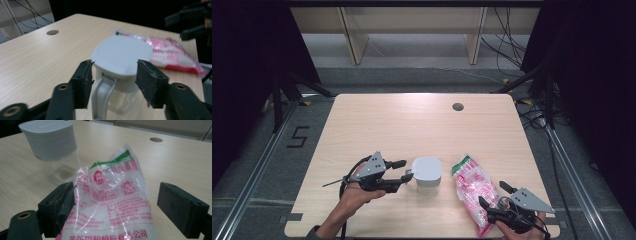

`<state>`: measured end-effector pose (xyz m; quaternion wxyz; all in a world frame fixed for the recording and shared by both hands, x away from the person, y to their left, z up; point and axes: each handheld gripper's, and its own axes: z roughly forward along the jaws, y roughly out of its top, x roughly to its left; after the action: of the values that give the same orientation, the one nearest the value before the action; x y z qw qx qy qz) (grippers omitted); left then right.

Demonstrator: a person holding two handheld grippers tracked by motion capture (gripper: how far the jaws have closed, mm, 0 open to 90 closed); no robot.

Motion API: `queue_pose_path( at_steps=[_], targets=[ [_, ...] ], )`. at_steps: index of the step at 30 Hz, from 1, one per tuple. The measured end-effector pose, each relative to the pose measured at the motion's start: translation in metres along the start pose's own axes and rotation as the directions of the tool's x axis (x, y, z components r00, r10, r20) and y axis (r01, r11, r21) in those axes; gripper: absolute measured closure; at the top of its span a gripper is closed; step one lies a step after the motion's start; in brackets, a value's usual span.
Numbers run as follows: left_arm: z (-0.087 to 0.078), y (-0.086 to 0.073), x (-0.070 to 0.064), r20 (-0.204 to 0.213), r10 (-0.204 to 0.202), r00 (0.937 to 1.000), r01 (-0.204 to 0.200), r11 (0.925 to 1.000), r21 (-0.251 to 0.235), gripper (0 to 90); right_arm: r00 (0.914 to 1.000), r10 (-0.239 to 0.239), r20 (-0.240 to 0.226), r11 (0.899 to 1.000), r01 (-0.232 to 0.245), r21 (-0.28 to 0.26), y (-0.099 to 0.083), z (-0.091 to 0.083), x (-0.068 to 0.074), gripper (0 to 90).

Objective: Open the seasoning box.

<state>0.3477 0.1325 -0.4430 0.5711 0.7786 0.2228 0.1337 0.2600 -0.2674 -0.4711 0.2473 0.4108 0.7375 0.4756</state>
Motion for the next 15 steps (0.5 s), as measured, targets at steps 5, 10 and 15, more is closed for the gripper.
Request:
queue_pose_path(
  at_steps=[5, 10, 15],
  targets=[
    [0.004, 0.008, 0.001, -0.015, 0.012, 0.9998, -0.012, 0.9999, 0.001, 75.4, 1.0, -0.005, 0.003, 1.0, 0.005, 0.004, 0.0, 0.0, 0.001, 15.4],
    [0.016, 0.011, 0.001, -0.019, 0.023, 0.9996, -0.022, 0.9997, 0.011, 87.3, 0.9998, -0.019, 0.001, 1.0, 0.019, -0.003, 0.0, 0.0, 0.0, 17.0],
    [0.02, 0.011, -0.001, -0.022, 0.012, 0.9997, -0.011, 0.9997, 0.023, 89.0, 0.9993, -0.038, -0.008, 0.999, 0.038, -0.011, 0.0, 0.001, -0.001, 21.6]
  ],
)
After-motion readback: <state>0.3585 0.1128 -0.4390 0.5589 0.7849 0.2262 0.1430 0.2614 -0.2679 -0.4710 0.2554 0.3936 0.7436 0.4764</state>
